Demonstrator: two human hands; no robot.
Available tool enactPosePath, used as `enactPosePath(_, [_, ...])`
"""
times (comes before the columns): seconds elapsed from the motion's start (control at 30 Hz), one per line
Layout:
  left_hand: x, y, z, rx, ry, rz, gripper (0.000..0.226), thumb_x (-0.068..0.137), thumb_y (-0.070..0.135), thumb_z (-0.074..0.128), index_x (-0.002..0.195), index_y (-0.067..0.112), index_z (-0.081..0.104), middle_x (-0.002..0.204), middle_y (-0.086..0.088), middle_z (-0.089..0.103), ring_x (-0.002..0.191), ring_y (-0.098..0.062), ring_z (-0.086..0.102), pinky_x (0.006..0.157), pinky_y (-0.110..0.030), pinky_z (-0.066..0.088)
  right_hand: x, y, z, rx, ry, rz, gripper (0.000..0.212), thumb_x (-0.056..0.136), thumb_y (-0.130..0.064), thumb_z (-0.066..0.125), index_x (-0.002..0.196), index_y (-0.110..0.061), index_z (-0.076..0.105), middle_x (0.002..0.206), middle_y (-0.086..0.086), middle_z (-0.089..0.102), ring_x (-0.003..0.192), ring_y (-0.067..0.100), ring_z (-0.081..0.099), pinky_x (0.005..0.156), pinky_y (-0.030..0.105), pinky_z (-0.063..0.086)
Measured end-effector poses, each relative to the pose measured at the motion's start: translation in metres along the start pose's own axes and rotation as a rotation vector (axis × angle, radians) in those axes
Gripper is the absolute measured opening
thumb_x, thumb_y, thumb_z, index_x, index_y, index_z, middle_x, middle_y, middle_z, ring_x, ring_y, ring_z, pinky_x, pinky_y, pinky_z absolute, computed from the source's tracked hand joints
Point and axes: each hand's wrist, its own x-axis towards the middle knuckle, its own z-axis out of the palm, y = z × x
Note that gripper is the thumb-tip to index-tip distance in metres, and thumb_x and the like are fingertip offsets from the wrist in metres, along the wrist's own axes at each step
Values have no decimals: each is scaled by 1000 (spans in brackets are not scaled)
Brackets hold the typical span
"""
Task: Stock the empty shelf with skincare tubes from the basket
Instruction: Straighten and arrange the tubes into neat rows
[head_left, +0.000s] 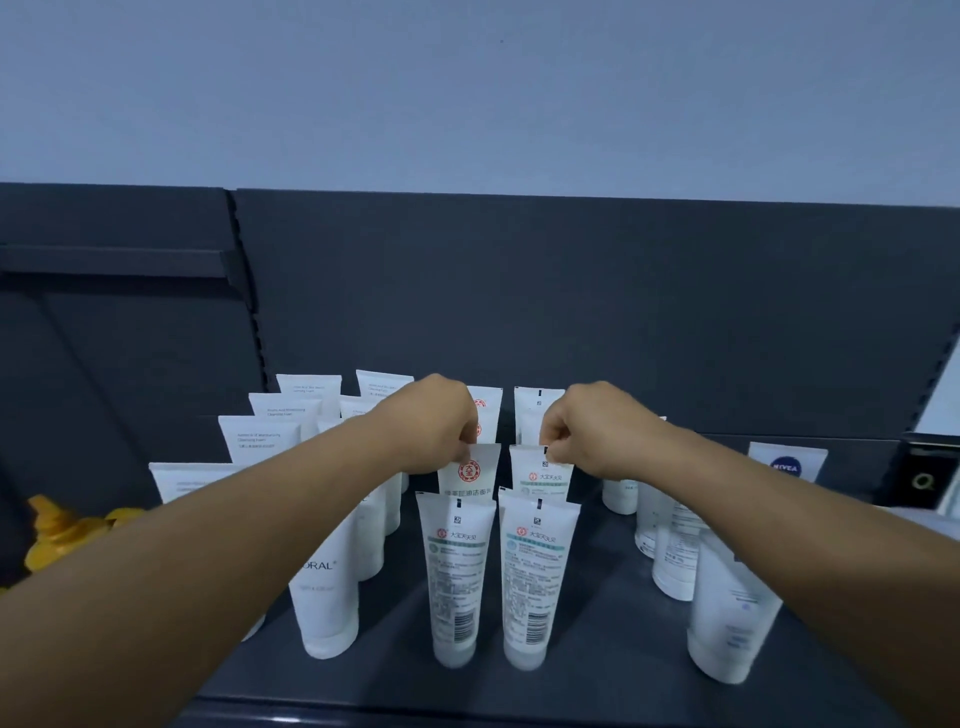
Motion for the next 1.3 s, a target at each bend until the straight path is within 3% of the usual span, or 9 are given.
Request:
enactPosePath(0.13, [7, -2, 1, -17, 32, -25, 21, 89, 23, 64, 108, 18, 71, 110, 3, 68, 100, -18, 62, 81, -26, 49, 3, 8, -4, 2, 32, 24, 13, 85, -12, 61, 90, -15, 73, 93, -5, 70, 88, 15, 63, 74, 29, 53])
enactPosePath(0.3, [15, -2, 6, -25, 46, -34, 21, 88, 24, 64, 107, 18, 71, 109, 2, 69, 98, -18, 62, 81, -28, 51, 8, 20, 0, -20, 27, 45, 12, 85, -12, 59, 87, -11, 71, 90, -5, 69, 89, 18, 63, 73, 29, 52])
enactPosePath(0.47, [20, -5, 9, -35, 44, -43, 21, 88, 24, 64, 107, 20, 72, 109, 3, 69, 98, -18, 62, 81, -28, 50, 12, 23, 3, 22, 19, 48, 7, 88, -21, 54, 88, -26, 58, 84, -8, 59, 80, 16, 59, 66, 28, 47])
enactPosePath(0.6, [20, -8, 9, -44, 50, -37, 20, 89, 24, 64, 107, 20, 72, 108, 4, 69, 97, -17, 63, 82, -30, 52, 13, 20, -6, 96, -122, -11, 30, 91, -9, 43, 87, -31, 63, 79, -8, 64, 79, 14, 64, 71, 26, 49])
enactPosePath(0.7, [19, -9, 10, -53, 53, -35, 21, 89, 24, 64, 107, 20, 72, 108, 4, 69, 97, -16, 62, 79, -27, 49, 14, 18, -7, 1, -161, -61, 23, 89, -10, 56, 96, -26, 71, 92, -8, 61, 89, 10, 56, 77, 23, 44])
enactPosePath(0.87, [19, -12, 10, -88, 66, -40, 20, 88, 22, 65, 107, 20, 72, 108, 4, 69, 99, -17, 62, 83, -29, 51, 18, 18, 0, -34, -39, -94, 8, 83, -31, 71, 90, -28, 72, 109, -8, 54, 104, 10, 49, 89, 32, 45])
enactPosePath(1.0, [20, -14, 11, -98, 70, -32, 20, 87, 22, 66, 106, 20, 73, 107, 4, 70, 97, -17, 62, 81, -28, 51, 21, 20, 3, 63, -25, -23, 12, 84, -26, 71, 94, -21, 75, 96, -7, 72, 92, 10, 65, 81, 28, 52])
enactPosePath(1.17, [22, -17, 12, -105, 74, -23, 19, 86, 21, 67, 104, 20, 74, 106, 5, 69, 95, -15, 61, 81, -28, 50, 21, 22, 5, 89, -1, 11, 12, 84, -26, 71, 92, -19, 76, 95, -4, 74, 87, 10, 67, 81, 32, 55])
enactPosePath(1.3, [24, -16, 11, -104, 74, -12, 20, 86, 22, 67, 105, 20, 73, 107, 4, 69, 97, -16, 61, 81, -27, 49, 21, 17, 8, 100, 17, -8, 11, 85, -25, 69, 87, -17, 76, 84, -4, 73, 64, 3, 58, 59, 20, 45])
